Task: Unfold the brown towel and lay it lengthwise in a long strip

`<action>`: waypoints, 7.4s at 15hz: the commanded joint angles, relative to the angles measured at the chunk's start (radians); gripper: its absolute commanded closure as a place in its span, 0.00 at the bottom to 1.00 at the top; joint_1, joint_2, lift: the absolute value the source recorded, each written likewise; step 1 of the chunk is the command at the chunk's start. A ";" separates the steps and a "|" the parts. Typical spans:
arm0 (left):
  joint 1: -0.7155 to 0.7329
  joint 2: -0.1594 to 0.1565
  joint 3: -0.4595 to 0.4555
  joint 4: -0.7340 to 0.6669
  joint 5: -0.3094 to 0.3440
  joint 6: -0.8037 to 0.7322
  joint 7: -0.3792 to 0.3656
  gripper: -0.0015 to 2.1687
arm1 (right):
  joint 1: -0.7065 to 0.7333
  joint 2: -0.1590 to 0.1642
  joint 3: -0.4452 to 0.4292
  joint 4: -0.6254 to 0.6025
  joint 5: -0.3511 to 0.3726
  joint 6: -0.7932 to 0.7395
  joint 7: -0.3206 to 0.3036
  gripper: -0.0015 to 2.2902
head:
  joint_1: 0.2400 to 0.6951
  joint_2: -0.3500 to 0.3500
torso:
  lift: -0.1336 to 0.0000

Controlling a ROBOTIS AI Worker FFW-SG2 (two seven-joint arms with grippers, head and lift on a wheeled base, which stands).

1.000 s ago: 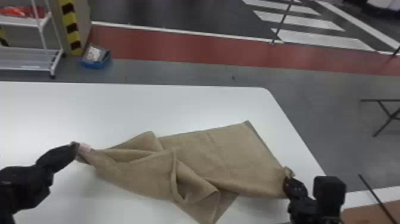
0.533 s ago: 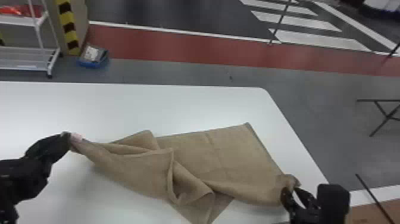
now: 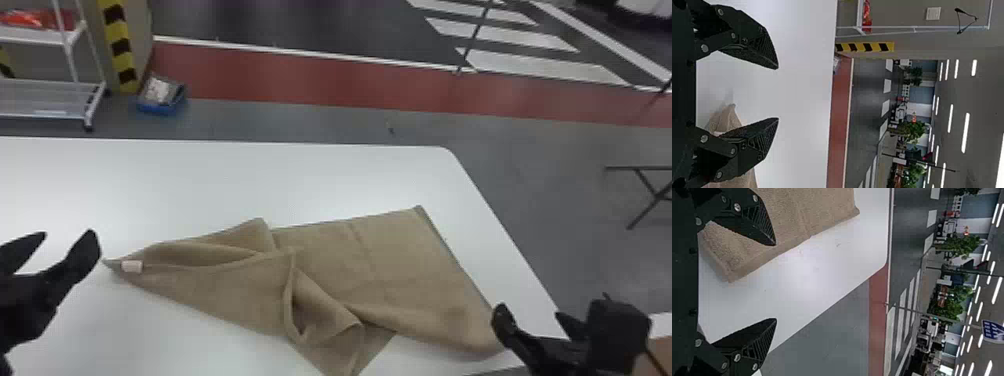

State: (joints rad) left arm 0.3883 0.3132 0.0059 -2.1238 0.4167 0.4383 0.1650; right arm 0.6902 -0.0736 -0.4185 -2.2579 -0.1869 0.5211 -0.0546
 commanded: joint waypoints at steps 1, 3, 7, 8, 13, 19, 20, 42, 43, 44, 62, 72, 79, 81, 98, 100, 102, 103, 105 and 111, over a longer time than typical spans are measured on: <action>-0.003 -0.008 -0.033 -0.011 0.001 0.021 0.042 0.23 | -0.024 -0.003 0.009 0.001 -0.012 -0.031 -0.001 0.05 | 1.00 0.14 | 0.08; -0.055 -0.026 -0.086 -0.011 0.001 0.159 0.189 0.24 | -0.037 -0.002 0.032 0.012 0.001 -0.031 -0.001 0.05 | 1.00 0.14 | 0.08; -0.174 -0.080 -0.135 0.021 0.047 0.285 0.257 0.24 | -0.041 -0.005 0.067 0.055 0.026 -0.062 0.002 0.05 | 1.00 0.15 | 0.08; -0.198 -0.082 -0.147 0.045 0.056 0.285 0.268 0.25 | -0.041 -0.003 0.067 0.063 0.030 -0.071 0.002 0.05 | 1.00 0.14 | 0.08; -0.220 -0.082 -0.167 0.058 0.050 0.392 0.306 0.34 | -0.031 -0.006 0.055 0.093 0.030 -0.114 0.009 0.05 | 1.00 0.10 | 0.08; -0.215 -0.075 -0.165 0.054 0.028 0.411 0.312 0.34 | -0.049 -0.006 0.072 0.109 0.032 -0.123 0.010 0.05 | 1.00 0.10 | 0.08; -0.215 -0.075 -0.165 0.054 0.028 0.429 0.312 0.34 | -0.049 -0.006 0.072 0.109 0.034 -0.123 0.010 0.05 | 1.00 0.11 | 0.08; -0.227 -0.069 -0.178 0.096 0.008 0.466 0.278 0.55 | -0.043 -0.005 0.072 0.110 0.020 -0.144 0.018 0.05 | 1.00 0.11 | 0.08; -0.227 -0.069 -0.178 0.096 0.005 0.466 0.275 0.55 | -0.043 -0.005 0.072 0.110 0.020 -0.148 0.018 0.05 | 1.00 0.11 | 0.08; -0.227 -0.069 -0.176 0.096 0.007 0.466 0.275 0.57 | -0.043 -0.005 0.072 0.110 0.020 -0.148 0.018 0.05 | 1.00 0.11 | 0.08; -0.097 -0.060 -0.110 -0.177 0.025 0.405 0.258 0.63 | -0.633 -0.132 0.145 0.673 0.080 -0.396 0.325 0.14 | 1.00 0.21 | 0.08; -0.117 -0.051 -0.098 -0.110 0.024 0.399 0.223 0.63 | -0.850 -0.183 0.165 1.061 0.133 -0.402 0.536 0.18 | 1.00 0.22 | 0.08; -0.118 -0.037 -0.090 -0.077 0.024 0.365 0.205 0.63 | -0.903 -0.181 0.198 1.098 0.190 -0.289 0.542 0.24 | 1.00 0.26 | 0.08; -0.118 -0.039 -0.090 -0.076 0.024 0.365 0.203 0.63 | -0.922 -0.186 0.198 1.121 0.196 -0.279 0.552 0.26 | 1.00 0.27 | 0.08; -0.097 0.001 0.066 -0.281 0.131 0.297 0.194 0.65 | -0.689 -0.216 -0.057 0.578 -0.217 -0.347 0.621 0.73 | 0.94 0.29 | 0.08; -0.077 0.021 0.092 -0.283 0.151 0.310 0.131 0.65 | -0.690 -0.242 -0.072 0.589 -0.217 -0.335 0.621 0.73 | 0.87 0.24 | 0.08; -0.080 0.035 0.095 -0.245 0.148 0.300 0.077 0.65 | -0.693 -0.244 -0.065 0.604 -0.218 -0.335 0.621 0.73 | 0.86 0.21 | 0.08; -0.108 0.035 0.088 -0.197 0.149 0.288 0.056 0.65 | -0.710 -0.244 -0.046 0.621 -0.218 -0.332 0.621 0.73 | 0.86 0.20 | 0.08; -0.206 0.035 0.066 -0.068 0.160 0.242 0.027 0.65 | -0.784 -0.244 0.007 0.689 -0.220 -0.329 0.621 0.73 | 0.89 0.20 | 0.08; -0.700 0.060 -0.015 0.470 0.244 -0.052 -0.105 0.65 | -1.213 -0.233 0.175 1.101 -0.220 -0.439 0.618 0.73 | 0.64 0.35 | 0.08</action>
State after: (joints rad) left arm -0.1955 0.3691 0.0045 -1.7623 0.6265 0.4320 0.0825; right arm -0.4198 -0.3108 -0.2705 -1.2337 -0.4010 0.1120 0.5642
